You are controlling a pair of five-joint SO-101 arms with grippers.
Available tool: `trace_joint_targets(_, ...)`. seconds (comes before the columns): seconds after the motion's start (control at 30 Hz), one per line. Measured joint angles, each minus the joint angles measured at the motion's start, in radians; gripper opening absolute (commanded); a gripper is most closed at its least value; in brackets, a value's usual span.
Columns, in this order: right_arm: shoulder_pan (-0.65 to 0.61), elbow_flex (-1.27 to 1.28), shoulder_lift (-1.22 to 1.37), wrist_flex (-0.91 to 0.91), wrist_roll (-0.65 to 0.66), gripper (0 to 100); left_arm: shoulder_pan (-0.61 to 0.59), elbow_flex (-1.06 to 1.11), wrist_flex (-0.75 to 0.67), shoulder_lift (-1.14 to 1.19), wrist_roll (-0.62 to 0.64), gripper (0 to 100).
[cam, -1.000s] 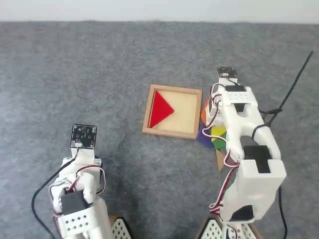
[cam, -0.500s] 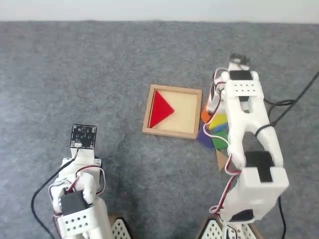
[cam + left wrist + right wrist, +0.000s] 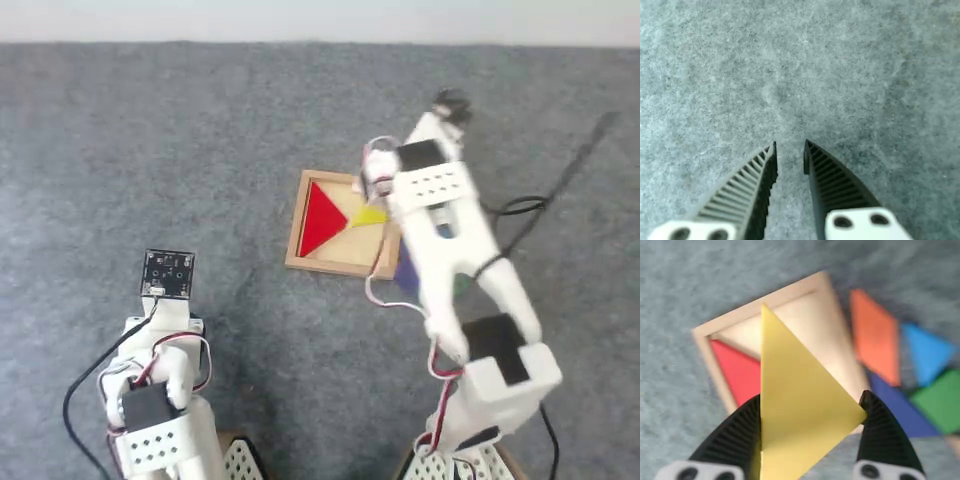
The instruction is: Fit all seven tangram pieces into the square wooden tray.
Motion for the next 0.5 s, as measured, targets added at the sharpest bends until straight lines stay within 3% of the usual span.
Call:
trace_joint_targets(0.2, -0.083, -0.002, 0.123, -0.181, -0.123, 16.5, 0.000, 0.000, 0.000, 0.000, 0.000, 9)
trace_joint_targets(0.33, -0.075, -0.057, 0.193, -0.193, -0.173, 16.9, 0.000, 0.000, 0.000, 0.000, 0.000, 9)
trace_joint_targets(0.5, -0.089, -0.120, 0.262, -0.193, -0.203, 25.8, 0.000, 0.000, 0.000, 0.000, 0.000, 9)
